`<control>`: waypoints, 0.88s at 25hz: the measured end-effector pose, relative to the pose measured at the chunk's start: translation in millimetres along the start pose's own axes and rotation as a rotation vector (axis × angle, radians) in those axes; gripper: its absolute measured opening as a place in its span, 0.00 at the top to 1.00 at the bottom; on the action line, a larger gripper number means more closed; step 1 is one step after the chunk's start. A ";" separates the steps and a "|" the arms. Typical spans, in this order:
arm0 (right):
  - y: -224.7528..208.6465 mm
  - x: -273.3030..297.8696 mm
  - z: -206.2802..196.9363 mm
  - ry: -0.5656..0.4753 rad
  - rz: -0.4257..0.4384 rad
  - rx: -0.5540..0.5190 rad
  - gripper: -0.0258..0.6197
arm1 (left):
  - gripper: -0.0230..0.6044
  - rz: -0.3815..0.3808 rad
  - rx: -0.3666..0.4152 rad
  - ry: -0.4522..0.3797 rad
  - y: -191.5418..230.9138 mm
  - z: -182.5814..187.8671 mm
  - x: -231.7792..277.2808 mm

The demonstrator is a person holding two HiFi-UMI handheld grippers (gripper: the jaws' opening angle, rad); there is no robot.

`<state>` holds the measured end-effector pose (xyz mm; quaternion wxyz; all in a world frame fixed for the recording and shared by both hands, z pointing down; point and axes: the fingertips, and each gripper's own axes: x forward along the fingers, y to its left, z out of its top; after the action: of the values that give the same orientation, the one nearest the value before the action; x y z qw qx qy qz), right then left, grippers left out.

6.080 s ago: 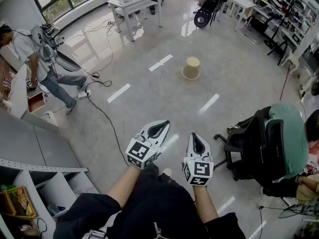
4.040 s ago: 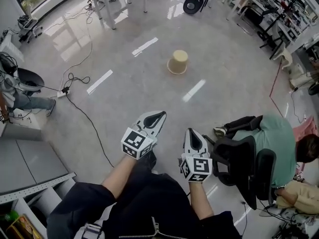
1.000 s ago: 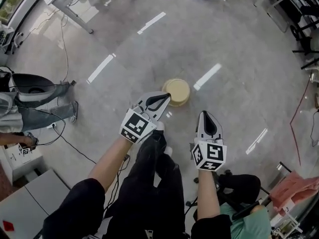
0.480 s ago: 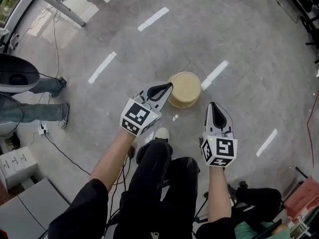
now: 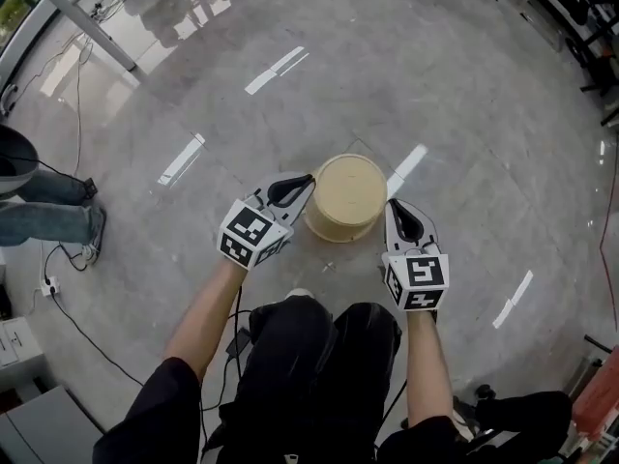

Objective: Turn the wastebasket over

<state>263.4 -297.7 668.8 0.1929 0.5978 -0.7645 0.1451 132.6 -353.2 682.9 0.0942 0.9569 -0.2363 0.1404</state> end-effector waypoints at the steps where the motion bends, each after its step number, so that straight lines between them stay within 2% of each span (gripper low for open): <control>1: -2.9 4.9 -10.5 0.004 0.001 -0.005 0.94 | 0.95 -0.003 -0.002 0.000 0.6 -9.3 4.6; 8: -13.1 27.6 -61.8 0.008 0.019 0.032 0.92 | 0.81 0.003 -0.016 0.042 7.9 -60.4 28.2; 11: -17.0 38.9 -78.6 0.021 0.059 0.114 0.74 | 0.73 0.004 -0.057 0.057 11.5 -73.5 38.6; 13: -19.8 48.6 -89.0 0.046 0.085 0.195 0.67 | 0.68 0.003 -0.100 0.076 14.0 -82.0 45.6; 17: -33.9 65.4 -111.1 0.115 0.083 0.295 0.60 | 0.62 0.024 -0.148 0.144 13.2 -104.0 55.2; 22: -36.1 87.7 -127.9 0.163 0.124 0.406 0.59 | 0.61 0.017 -0.163 0.197 12.0 -123.0 60.6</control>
<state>295.4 -323.9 822.6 0.1203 0.5623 -0.7369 0.3554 150.7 -359.1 819.2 0.1932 0.9256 -0.2445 0.2150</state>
